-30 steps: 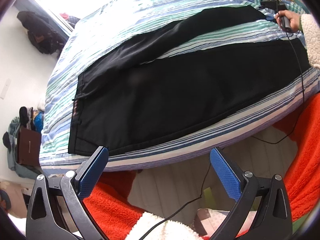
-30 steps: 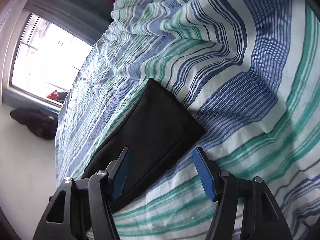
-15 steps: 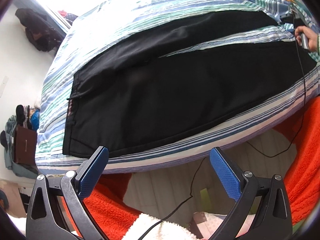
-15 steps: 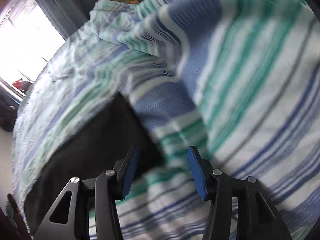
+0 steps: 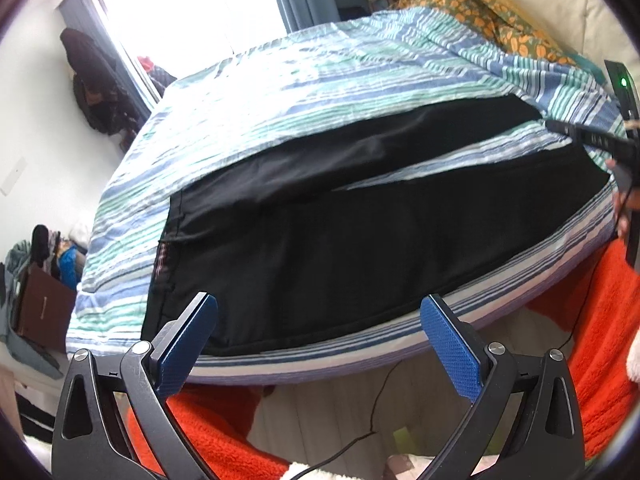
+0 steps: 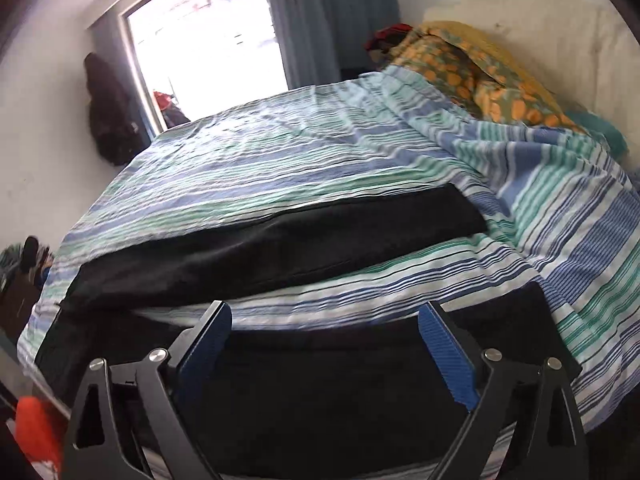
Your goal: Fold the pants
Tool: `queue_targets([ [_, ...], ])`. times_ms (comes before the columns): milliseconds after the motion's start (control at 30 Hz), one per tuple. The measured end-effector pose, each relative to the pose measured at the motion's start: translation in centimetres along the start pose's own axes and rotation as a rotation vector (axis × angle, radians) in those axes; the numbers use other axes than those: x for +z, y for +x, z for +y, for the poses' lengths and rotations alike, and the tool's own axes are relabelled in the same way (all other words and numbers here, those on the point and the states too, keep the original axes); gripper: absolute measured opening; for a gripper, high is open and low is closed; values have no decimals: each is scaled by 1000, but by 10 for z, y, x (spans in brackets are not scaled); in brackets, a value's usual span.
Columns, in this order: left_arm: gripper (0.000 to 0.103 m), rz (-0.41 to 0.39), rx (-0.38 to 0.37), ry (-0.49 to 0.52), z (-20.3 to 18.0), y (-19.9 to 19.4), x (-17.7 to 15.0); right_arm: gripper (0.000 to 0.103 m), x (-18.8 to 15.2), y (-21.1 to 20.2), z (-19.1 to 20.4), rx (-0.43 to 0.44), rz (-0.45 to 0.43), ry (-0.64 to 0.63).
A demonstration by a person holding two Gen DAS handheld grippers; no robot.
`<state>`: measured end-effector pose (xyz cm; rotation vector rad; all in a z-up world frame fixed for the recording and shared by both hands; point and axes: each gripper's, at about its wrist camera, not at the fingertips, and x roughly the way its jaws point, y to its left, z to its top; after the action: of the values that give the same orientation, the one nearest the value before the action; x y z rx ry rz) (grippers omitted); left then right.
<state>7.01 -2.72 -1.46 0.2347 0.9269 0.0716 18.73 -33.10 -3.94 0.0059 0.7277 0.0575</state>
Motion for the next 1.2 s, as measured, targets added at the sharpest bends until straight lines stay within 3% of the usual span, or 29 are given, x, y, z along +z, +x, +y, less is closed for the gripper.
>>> queue_targets([
  [167, 102, -38, -83, -31, 8, 11, -2, 95, -51, -34, 81, 76, 15, -113],
  [300, 102, 54, -97, -46, 21, 47, -15, 95, -92, -35, 125, 113, 62, -216],
  [400, 102, 86, -105, -91, 61, 70, -6, 95, -105, -26, 148, 128, 114, -326],
  [533, 102, 87, -157, -144, 142, 111, 42, 95, -112, -17, 171, 176, 121, -412],
  [633, 102, 120, -240, -143, 190, 166, 95, 95, -121, -5, 184, 217, 145, -450],
  [700, 102, 155, -289, -146, 209, 209, 128, 95, -126, 5, 186, 246, 170, -462],
  [900, 101, 217, -321, -195, 231, 335, 210, 95, -132, 31, 188, 255, 236, -486],
  [1100, 101, 255, -395, 132, 183, 383, 230, 95, -127, 50, 180, 256, 269, -461],
  [1167, 96, 260, -402, 235, 168, 390, 225, 95, -127, 56, 178, 251, 279, -456],
  [1200, 88, 268, -405, 276, 161, 395, 223, 95, -127, 58, 176, 250, 283, -455],
])
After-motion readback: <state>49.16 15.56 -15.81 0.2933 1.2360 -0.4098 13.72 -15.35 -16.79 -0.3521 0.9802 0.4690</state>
